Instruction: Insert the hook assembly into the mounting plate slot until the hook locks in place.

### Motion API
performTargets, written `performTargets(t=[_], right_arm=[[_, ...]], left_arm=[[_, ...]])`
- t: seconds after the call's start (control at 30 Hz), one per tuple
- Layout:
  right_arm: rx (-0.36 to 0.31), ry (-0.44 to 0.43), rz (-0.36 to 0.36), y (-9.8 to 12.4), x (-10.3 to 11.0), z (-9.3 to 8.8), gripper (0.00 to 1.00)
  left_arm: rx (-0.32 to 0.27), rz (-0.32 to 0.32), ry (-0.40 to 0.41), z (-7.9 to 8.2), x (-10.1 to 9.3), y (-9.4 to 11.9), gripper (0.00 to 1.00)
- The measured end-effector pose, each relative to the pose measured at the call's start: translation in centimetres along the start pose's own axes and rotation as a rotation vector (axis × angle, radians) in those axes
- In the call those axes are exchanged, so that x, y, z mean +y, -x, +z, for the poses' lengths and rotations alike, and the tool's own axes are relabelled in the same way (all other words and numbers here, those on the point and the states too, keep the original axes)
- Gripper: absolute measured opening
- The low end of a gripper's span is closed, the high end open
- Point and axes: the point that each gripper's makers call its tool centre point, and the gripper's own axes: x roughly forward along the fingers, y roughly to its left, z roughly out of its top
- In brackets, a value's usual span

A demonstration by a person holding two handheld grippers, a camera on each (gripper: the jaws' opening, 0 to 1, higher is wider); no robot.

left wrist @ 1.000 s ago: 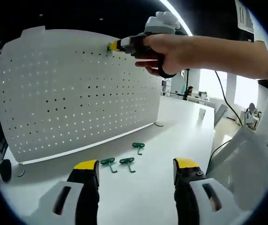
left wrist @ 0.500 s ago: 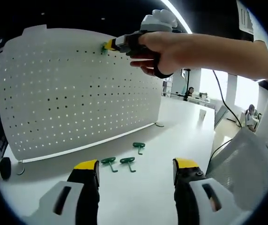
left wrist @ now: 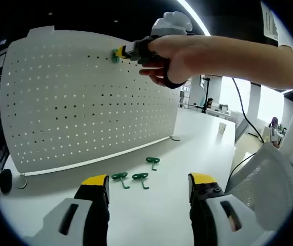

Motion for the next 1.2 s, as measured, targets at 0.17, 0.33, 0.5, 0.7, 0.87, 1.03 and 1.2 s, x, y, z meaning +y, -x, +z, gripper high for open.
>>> performTargets(t=[0.17,0.33,0.5,0.7,0.87,1.03,1.2], right_arm=[[0.015,0.020,-0.072,-0.12,-0.09,-0.06,0.02],[0.092,-0.034,-0.111,-0.17,0.09,-0.75,0.04],[0.065,-0.017,-0.128,-0.22,-0.07,-0.44,0.03],[0.062,-0.026,-0.131,-0.24,-0.12,-0.45,0.03],[0.063,-0.022,-0.129,-0.26,-0.11,-0.47,0.03],[0.050,-0.053,-0.115,-0.05,-0.09,-0.45,0.04],[0.017,-0.057,-0.082,0.19,0.33,0.24,0.16]], left_arm=[[-0.007,-0.015,0.004,0.12,-0.32,0.02,0.64],[-0.013,-0.013,0.014,0.15,-0.27,0.09,0.63],[-0.016,-0.015,0.004,0.28,-0.41,0.15,0.63],[-0.017,-0.022,0.005,0.25,-0.55,0.11,0.62],[-0.019,-0.018,0.007,0.28,-0.40,0.19,0.62],[-0.018,-0.018,0.005,0.26,-0.40,0.19,0.63],[-0.014,-0.019,0.003,0.19,-0.46,0.14,0.64]])
